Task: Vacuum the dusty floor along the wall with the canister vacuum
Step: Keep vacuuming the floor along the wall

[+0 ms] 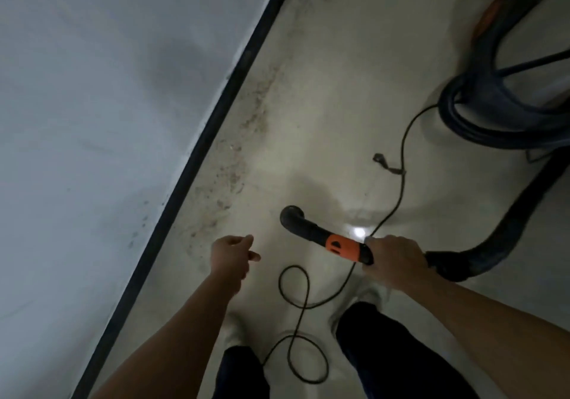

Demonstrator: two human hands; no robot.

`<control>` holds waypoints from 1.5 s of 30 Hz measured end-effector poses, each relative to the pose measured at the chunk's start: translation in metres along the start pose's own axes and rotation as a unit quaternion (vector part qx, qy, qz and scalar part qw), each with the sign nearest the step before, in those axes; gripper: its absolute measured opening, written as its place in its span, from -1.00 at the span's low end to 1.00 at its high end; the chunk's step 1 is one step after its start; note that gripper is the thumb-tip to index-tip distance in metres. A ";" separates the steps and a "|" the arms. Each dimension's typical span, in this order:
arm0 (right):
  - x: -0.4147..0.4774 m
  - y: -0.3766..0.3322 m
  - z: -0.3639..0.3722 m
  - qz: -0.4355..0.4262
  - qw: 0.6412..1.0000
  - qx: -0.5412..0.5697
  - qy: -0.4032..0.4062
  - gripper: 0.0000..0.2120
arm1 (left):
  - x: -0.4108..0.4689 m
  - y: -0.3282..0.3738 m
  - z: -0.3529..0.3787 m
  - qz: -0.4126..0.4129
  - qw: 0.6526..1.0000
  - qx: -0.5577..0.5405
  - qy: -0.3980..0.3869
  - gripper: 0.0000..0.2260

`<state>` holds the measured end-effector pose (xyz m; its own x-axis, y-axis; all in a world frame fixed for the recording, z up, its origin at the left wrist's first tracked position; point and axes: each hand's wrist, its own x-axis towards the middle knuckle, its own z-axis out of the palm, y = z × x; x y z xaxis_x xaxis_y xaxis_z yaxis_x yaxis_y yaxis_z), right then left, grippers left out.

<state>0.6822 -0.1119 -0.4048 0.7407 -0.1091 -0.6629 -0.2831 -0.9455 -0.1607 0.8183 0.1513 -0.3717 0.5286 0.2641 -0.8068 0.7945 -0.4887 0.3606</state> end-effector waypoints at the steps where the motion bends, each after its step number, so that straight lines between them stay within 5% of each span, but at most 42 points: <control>1: 0.000 -0.006 0.015 -0.009 1.000 -0.007 -0.007 -0.73 | 0.014 -0.018 -0.011 0.004 1.000 0.015 0.011 -0.85; 13: 0.065 -0.184 0.192 -0.057 0.997 -0.054 -0.021 -0.78 | 0.187 -0.244 -0.098 0.056 0.965 0.254 0.023 -0.80; 21: 0.060 -0.247 0.281 -0.131 0.986 -0.092 -0.036 -0.84 | 0.236 -0.353 -0.144 0.056 0.969 0.237 0.051 -0.69; 36: 0.038 -0.217 0.389 -0.168 0.975 -0.145 -0.021 -0.77 | 0.302 -0.472 -0.113 0.128 0.935 0.320 0.090 -0.61; 42: 0.052 -0.208 0.387 -0.093 0.985 -0.110 0.098 -0.80 | 0.325 -0.509 -0.095 0.258 0.857 0.408 0.179 -0.56; 45: 0.061 -0.213 0.384 -0.092 0.981 -0.117 0.123 -0.77 | 0.344 -0.532 -0.094 0.293 0.852 0.378 0.213 -0.51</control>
<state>0.5536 0.2009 -0.6920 0.8988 0.0261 -0.4376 -0.0046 -0.9976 -0.0690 0.6059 0.5803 -0.7963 0.9564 -0.0098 -0.2918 0.0232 -0.9937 0.1095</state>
